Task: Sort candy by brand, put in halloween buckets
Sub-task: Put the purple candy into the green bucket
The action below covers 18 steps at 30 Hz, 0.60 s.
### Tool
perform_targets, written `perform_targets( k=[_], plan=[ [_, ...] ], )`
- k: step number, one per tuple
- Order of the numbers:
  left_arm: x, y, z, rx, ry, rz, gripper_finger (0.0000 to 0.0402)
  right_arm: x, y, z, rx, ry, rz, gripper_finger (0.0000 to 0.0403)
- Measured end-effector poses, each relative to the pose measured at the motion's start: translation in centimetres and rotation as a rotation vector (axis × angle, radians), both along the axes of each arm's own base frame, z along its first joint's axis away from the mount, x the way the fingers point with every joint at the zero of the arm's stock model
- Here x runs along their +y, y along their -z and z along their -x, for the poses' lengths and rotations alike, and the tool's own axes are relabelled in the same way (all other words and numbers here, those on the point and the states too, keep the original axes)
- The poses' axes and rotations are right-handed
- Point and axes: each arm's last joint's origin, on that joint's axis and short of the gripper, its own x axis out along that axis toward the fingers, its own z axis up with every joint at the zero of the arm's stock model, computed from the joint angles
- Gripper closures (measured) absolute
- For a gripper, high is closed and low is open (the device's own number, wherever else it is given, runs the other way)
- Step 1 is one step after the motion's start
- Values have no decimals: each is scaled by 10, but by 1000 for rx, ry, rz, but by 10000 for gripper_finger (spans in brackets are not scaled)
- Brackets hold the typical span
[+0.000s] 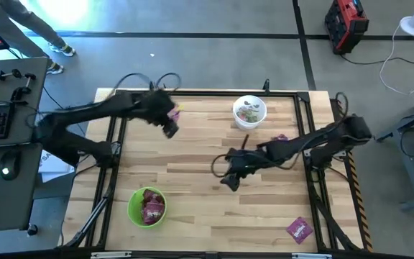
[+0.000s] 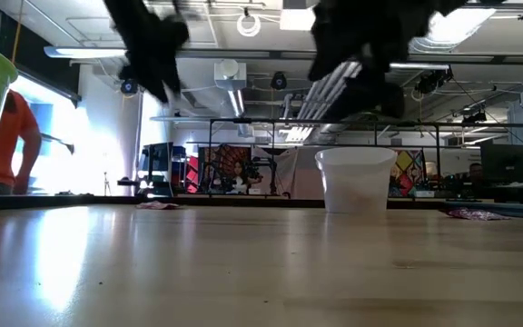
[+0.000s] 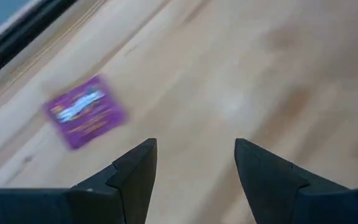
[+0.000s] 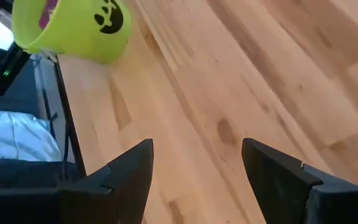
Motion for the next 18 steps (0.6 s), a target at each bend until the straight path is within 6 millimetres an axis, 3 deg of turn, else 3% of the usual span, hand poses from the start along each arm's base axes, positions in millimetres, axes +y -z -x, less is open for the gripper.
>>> perform_targets(
  k=[5,9,14,18],
  plan=[
    [65,61,-20,217,-200,119,199,-8,-6,24,-63,-66,61,165],
    [99,103,-22,324,-325,212,199,-10,-10,37,-99,-102,95,165],
    [114,141,-22,423,-373,287,199,-11,-13,36,-140,-138,141,165],
    [117,150,-30,384,-365,269,200,-11,-15,35,-161,-132,164,165]
  ],
)
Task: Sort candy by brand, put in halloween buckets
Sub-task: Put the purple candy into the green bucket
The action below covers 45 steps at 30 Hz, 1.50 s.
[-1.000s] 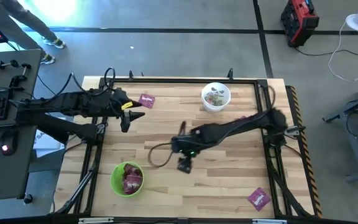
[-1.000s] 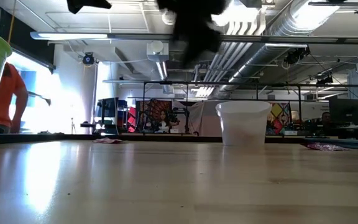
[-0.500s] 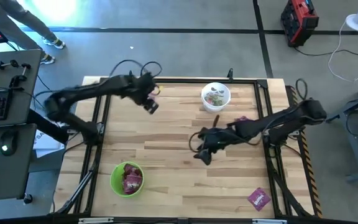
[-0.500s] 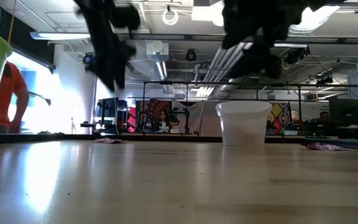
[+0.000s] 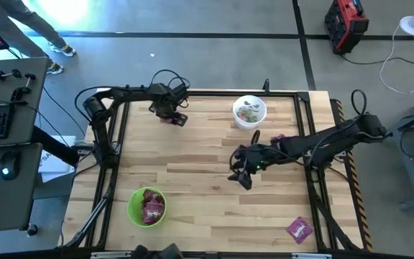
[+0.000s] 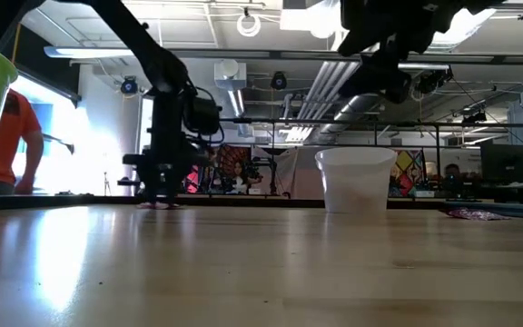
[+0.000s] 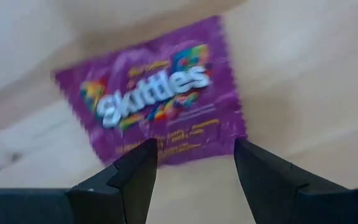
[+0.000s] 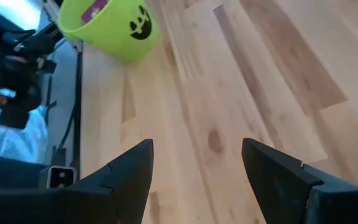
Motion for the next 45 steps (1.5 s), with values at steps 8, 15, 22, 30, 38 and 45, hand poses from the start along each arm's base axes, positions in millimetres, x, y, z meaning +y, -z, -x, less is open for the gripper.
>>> perform_targets(
  k=[8,15,22,30,38,45],
  plan=[
    [4,2,-7,-62,-21,-91,200,-5,0,-1,-3,66,-1,165],
    [3,23,-2,-13,17,-36,208,-10,0,-2,4,133,-45,165],
    [-13,25,-16,-42,135,-10,357,-10,0,-2,10,159,-75,165],
    [-49,23,-43,-241,218,143,400,-10,0,-2,10,158,-74,165],
    [-117,-5,-72,-380,410,137,401,-10,0,-2,9,155,-70,165],
    [-158,-28,-77,-442,549,108,401,-10,0,-2,8,147,-61,165]
  ],
)
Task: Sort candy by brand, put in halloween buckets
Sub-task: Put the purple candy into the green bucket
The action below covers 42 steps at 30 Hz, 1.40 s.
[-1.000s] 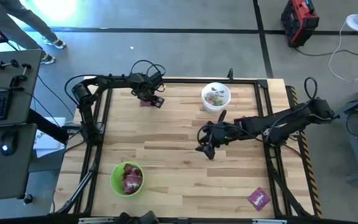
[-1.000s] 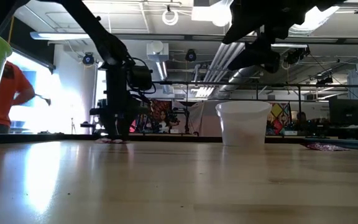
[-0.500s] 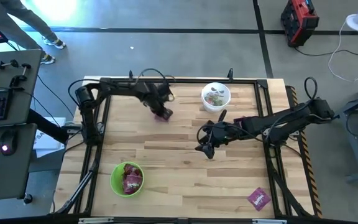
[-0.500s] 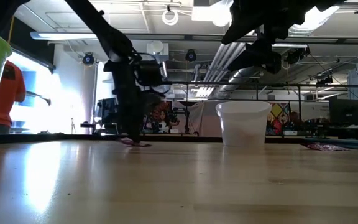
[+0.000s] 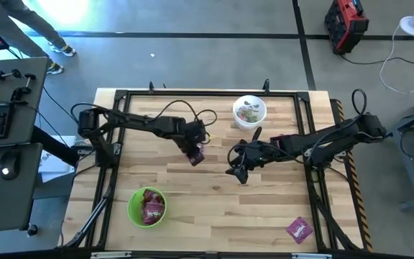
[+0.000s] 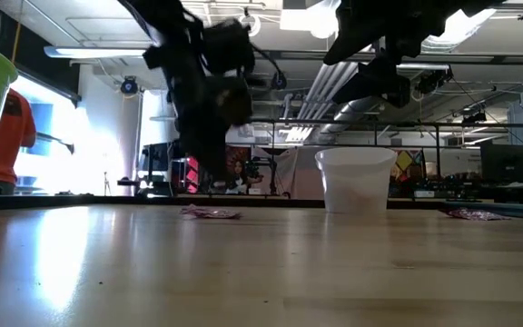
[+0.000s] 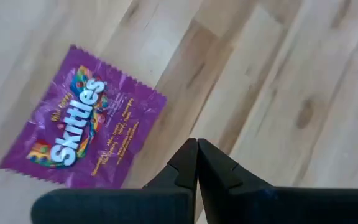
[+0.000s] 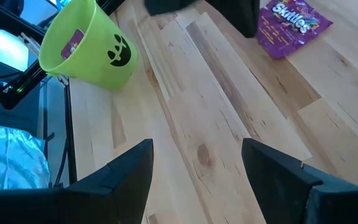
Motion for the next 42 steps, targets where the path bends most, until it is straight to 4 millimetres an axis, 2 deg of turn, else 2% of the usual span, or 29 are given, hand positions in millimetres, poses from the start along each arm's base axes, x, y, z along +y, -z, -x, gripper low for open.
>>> perform_targets(
  k=[4,9,12,17,22,26,33,42],
  plan=[
    [-2,-14,6,-24,67,-75,399,0,0,0,0,0,0,165],
    [17,-21,18,-7,170,-105,366,0,0,0,-1,0,0,165],
    [28,-17,21,-13,309,-143,331,0,0,0,-4,0,-1,165],
    [37,-8,16,-63,552,-264,246,0,-1,-1,-7,11,-16,165],
    [36,10,12,0,652,-321,166,0,-1,-1,-10,27,-36,165],
    [34,15,11,77,689,-406,128,0,-1,-1,-12,43,-25,165],
    [38,20,8,63,734,-442,110,-3,-1,-1,-22,99,19,165],
    [40,47,1,80,694,-339,110,-3,-1,-1,-22,104,18,165]
  ],
)
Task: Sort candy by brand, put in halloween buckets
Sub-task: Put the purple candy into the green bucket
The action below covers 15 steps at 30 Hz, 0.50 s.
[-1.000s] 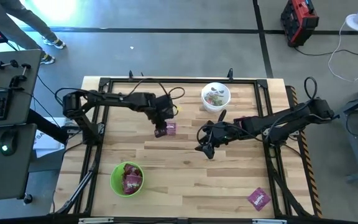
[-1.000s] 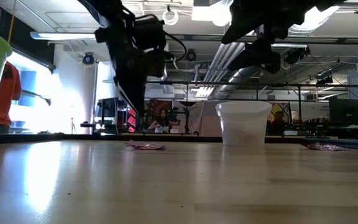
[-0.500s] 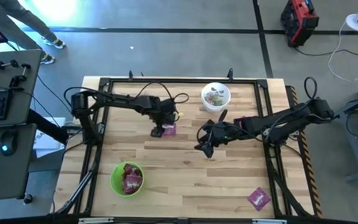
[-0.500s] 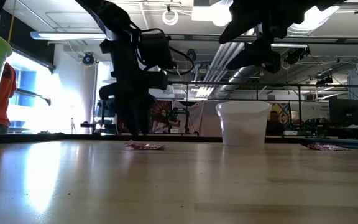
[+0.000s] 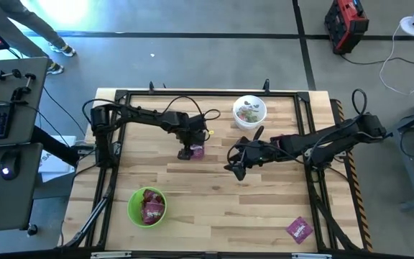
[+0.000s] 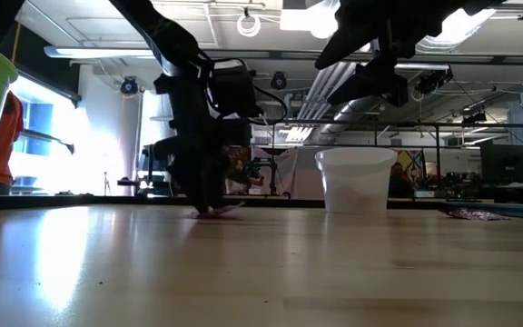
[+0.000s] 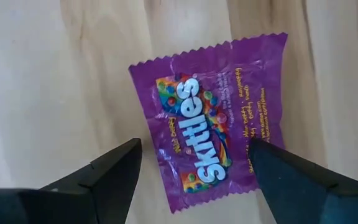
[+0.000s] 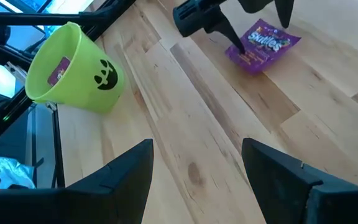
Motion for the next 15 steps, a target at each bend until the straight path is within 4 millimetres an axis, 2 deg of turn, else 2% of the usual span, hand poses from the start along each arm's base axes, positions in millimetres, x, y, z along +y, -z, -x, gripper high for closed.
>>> perform_targets(
  k=[6,9,12,15],
  plan=[
    [0,9,-3,-1,-51,39,112,-1,0,0,-2,43,4,165],
    [2,13,-5,1,-82,18,136,-1,0,0,-3,43,5,165],
    [2,18,-8,-2,-88,12,208,-1,0,0,-2,43,5,165],
    [3,20,-8,4,-123,14,322,-1,0,0,1,42,7,165]
  ],
)
